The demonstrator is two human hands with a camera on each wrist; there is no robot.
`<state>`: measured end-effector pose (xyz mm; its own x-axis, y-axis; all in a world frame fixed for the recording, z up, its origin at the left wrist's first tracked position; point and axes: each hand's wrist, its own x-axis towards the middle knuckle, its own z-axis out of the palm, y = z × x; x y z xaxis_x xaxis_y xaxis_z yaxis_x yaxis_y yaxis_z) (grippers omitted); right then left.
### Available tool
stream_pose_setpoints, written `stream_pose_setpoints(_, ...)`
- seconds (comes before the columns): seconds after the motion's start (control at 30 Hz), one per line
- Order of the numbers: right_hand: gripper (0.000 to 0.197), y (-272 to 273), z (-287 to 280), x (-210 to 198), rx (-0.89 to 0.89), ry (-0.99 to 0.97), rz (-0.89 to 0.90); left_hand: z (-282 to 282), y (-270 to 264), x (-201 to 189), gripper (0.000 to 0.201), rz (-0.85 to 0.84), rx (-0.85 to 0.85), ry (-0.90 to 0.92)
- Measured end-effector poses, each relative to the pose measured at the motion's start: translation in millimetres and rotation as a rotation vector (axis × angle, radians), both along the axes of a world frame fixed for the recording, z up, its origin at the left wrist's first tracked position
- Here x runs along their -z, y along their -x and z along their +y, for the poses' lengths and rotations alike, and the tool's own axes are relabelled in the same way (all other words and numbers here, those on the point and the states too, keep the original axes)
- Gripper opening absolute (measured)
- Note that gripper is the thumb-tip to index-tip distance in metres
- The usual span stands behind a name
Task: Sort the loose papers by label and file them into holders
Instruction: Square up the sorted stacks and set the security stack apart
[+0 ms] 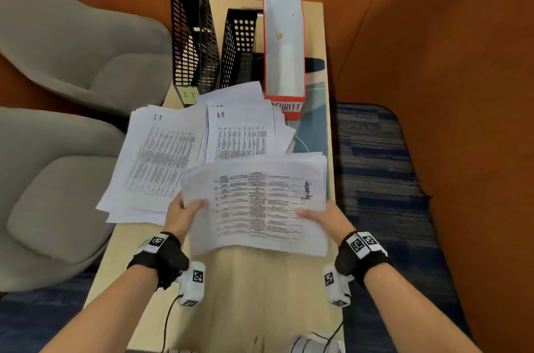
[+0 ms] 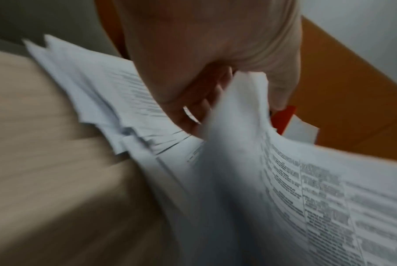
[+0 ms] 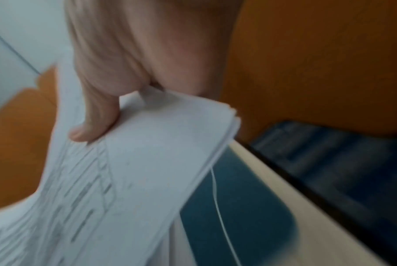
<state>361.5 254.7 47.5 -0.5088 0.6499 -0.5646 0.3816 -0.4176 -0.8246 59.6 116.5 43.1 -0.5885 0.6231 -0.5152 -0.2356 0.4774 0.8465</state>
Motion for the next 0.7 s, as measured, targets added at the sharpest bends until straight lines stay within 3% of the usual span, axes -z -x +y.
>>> stream_pose_setpoints(0.1,0.035,9.8,46.4,-50.6,-0.027,-0.089,-0.011,29.3,7.7,-21.5,0.034,-0.206,0.062,-0.058)
stream_pose_setpoints(0.2,0.034,16.9,103.5,-119.3,-0.1,-0.214,0.057,72.5,14.7,-54.6,0.024,-0.388,0.159,-0.173)
stream_pose_setpoints(0.3,0.032,27.9,157.6,-196.5,-0.08,-0.431,0.049,134.1,31.3,-99.7,0.032,-0.283,0.25,-0.331)
stream_pose_setpoints(0.4,0.037,41.2,204.6,-255.2,0.172,-0.683,0.055,199.9,52.4,-150.1,0.038,-0.12,0.191,-0.463)
stream_pose_setpoints(0.5,0.085,55.5,223.2,-263.8,0.366,-0.506,0.229,256.5,70.1,-160.5,0.053,-0.086,0.078,-0.485)
stream_pose_setpoints(0.57,0.096,81.6,211.5,-245.7,0.289,-0.334,0.211,281.4,64.4,-155.9,0.053,-0.168,0.067,-0.453)
stream_pose_setpoints(0.63,0.062,119.8,187.8,-217.6,0.156,-0.239,0.214,295.3,43.7,-145.7,0.05,-0.274,0.078,-0.441)
stream_pose_setpoints(0.7,0.032,156.5,169.8,-188.9,0.155,-0.221,0.253,305.8,20.0,-131.3,0.051,-0.355,0.161,-0.454)
